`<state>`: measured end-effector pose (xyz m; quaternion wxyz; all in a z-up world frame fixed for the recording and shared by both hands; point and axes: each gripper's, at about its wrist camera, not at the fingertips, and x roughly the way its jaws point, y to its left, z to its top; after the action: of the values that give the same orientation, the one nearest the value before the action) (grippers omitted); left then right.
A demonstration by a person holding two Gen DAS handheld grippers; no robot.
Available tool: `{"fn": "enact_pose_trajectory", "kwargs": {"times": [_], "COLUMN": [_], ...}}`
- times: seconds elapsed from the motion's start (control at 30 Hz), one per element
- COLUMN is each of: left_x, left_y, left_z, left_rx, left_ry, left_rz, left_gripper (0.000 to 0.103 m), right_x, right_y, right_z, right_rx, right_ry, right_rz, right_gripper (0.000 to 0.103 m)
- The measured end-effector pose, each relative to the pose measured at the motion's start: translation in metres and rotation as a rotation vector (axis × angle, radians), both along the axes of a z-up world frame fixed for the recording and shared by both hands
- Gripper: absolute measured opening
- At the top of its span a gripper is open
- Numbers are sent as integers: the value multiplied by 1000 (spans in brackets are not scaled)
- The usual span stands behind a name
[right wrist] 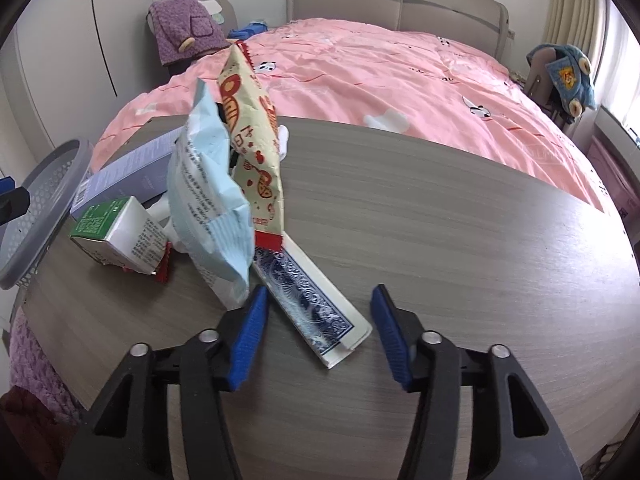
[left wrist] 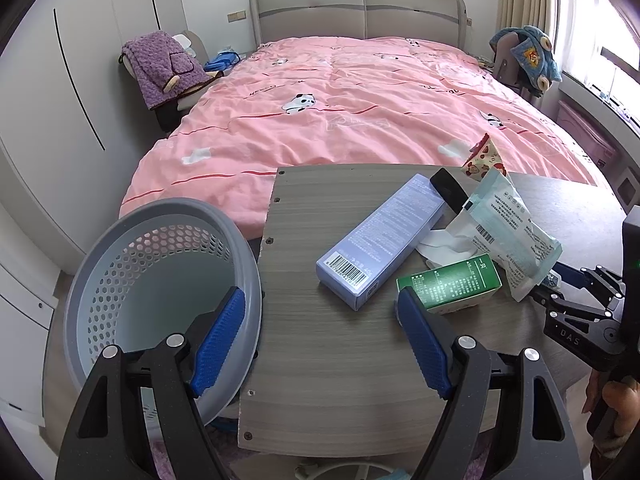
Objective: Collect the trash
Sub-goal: 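Grasp the blue playing-card box with the right gripper, then lift the card box with the right gripper while the left gripper grasps the green box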
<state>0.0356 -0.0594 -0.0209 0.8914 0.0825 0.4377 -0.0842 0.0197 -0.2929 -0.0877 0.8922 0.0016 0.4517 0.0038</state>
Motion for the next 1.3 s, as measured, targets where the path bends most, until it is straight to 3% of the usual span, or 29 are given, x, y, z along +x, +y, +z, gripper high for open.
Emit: {"fn": "enact_pose_trajectory", "kwargs": {"times": [0.17,0.47,1.0,1.3], "left_x": [-1,-5,-13,-12], "left_y": [0,-2,-21,-33], "left_z": [0,0,-14,-21], "left_rx": [-1,-19,-30,-56], "left_ry": [-1,0,25,42], "left_rz": [-1,-26,-104,-158], "left_gripper": [75,75,75,75], "right_x": [-7,-26,-62,-75], "right_y": [0,-18,-44,-46], "right_z": [2,5,19,25], "right_rx": [31,119,197,223], "right_ry": [-2,-6,-74,-90], "right_rz": [-1,-123,-256,-252], "right_gripper": [34,17,16,16]}}
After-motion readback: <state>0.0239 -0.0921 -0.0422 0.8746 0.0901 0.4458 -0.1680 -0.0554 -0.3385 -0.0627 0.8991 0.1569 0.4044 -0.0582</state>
